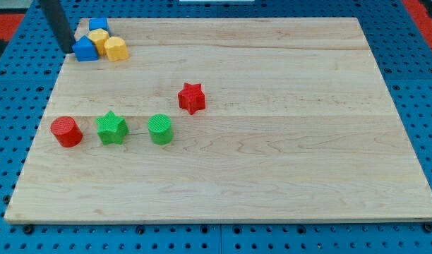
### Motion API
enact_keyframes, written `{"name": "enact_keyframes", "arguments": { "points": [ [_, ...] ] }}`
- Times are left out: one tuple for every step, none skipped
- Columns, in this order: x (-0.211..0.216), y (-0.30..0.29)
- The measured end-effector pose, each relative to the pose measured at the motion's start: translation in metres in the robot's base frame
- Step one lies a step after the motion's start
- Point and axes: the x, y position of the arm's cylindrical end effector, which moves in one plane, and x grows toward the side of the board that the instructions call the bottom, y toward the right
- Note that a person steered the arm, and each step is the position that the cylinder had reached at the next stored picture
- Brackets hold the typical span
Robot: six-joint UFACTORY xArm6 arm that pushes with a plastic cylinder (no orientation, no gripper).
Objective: Push the green star towards the bottom right
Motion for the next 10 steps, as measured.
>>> {"name": "enact_keyframes", "arguments": {
  "points": [
    [0.000,-0.017],
    [0.000,-0.039],
    [-0.006,-0.038],
    [-0.006,-0.037],
    [-0.006,-0.036],
    [0.062,-0.036],
    [0.148,-0.017],
    [0.171,-0.017],
    [0.182,-0.017],
    [0.182,-0.031]
  ]
}}
